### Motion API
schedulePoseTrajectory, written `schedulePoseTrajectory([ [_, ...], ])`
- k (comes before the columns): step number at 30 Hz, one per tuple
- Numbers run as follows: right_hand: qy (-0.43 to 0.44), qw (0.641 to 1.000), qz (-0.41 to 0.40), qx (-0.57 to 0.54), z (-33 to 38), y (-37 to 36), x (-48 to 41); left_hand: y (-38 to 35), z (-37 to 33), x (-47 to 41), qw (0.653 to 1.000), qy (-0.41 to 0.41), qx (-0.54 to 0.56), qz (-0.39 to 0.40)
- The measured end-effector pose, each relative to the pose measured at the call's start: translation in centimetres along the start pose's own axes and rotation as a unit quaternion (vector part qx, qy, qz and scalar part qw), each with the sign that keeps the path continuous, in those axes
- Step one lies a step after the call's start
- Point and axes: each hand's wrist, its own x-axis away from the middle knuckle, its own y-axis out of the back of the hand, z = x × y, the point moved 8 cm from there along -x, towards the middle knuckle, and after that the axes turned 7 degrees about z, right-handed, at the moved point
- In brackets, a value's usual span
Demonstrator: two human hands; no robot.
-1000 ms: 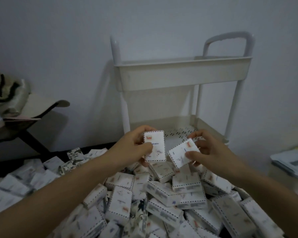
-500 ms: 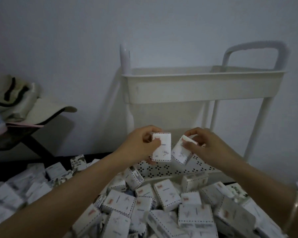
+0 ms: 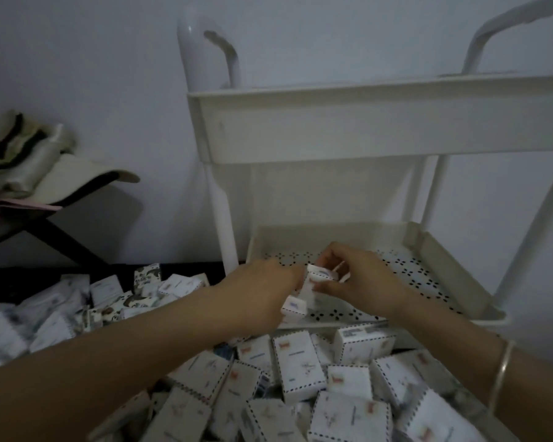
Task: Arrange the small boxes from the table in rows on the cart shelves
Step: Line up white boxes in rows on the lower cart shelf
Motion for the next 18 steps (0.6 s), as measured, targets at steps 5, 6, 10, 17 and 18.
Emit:
schedulePoseTrajectory([
  [5,0.028,0.999,0.022,-0.015,1.5,-1.0,-0.8,-0.3,0.4,0.8,0.994,0.03,-0.098,0.029],
  [6,0.029,0.999,0.025,-0.012,1.7,-1.3,-1.0,-0.7,0.5,0.9,0.992,0.035,-0.112,0.035],
  [10,0.03,0.999,0.033,0.002,2.5,-2.3,-1.6,-1.0,0.3,1.2,0.98,0.049,-0.189,0.027],
  [17,0.016,0.995,0.09,0.038,4.3,-4.9,-2.8,0.2,1.4,2.8,0.985,0.038,-0.154,-0.065],
  [18,0.016,0.994,0.103,0.039,4.5,-5.3,-3.0,0.9,1.8,3.5,0.988,0.034,-0.116,-0.094],
])
